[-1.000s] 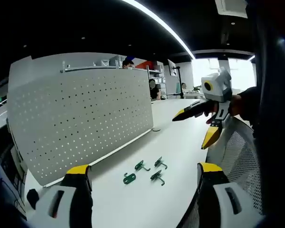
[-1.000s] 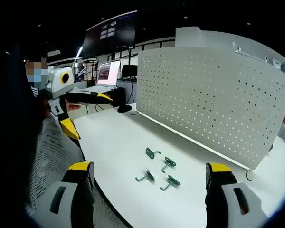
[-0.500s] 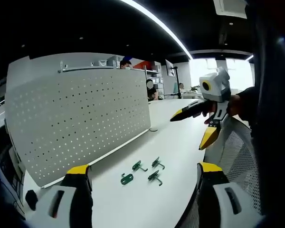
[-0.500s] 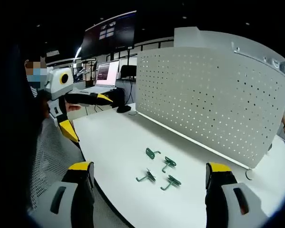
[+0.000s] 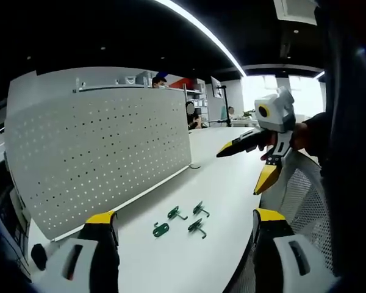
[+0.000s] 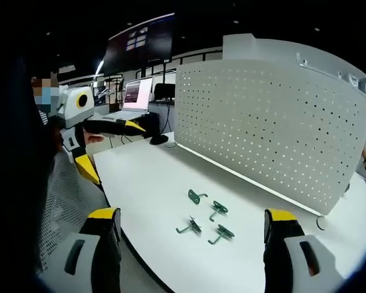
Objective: Insert the hook assembly into the mounting plate slot until the hook locks in place.
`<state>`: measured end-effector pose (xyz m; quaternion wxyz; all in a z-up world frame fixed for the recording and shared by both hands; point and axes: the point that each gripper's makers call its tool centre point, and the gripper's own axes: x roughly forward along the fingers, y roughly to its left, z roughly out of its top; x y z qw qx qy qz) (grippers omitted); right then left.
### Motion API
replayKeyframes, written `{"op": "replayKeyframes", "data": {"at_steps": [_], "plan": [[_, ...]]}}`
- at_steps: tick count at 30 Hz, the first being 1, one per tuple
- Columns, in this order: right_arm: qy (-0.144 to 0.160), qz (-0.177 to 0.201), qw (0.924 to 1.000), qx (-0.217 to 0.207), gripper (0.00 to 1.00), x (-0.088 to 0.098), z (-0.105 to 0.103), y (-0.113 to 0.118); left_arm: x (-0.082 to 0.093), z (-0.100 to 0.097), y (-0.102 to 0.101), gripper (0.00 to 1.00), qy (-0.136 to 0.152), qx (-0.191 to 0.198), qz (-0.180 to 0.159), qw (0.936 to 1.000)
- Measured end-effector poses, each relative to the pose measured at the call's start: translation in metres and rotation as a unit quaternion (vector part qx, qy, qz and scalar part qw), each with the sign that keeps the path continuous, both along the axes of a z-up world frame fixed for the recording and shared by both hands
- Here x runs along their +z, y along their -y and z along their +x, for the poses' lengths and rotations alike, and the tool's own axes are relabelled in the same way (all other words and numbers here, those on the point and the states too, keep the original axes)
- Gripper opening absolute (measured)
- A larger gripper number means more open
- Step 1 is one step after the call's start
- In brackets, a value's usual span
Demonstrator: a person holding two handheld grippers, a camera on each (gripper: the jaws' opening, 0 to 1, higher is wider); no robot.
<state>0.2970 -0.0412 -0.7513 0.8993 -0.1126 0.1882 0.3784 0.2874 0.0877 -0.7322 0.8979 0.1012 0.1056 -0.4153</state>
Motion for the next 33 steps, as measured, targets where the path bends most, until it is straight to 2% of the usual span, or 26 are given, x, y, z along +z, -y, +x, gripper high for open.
{"op": "replayKeyframes", "data": {"at_steps": [33], "plan": [[-0.007,0.005,0.9999,0.009,0.94,-0.0055,0.0020,-0.0006,-0.0067,0.0017,-0.0022,0.93,-0.011,0.007,0.011,0.9999]]}}
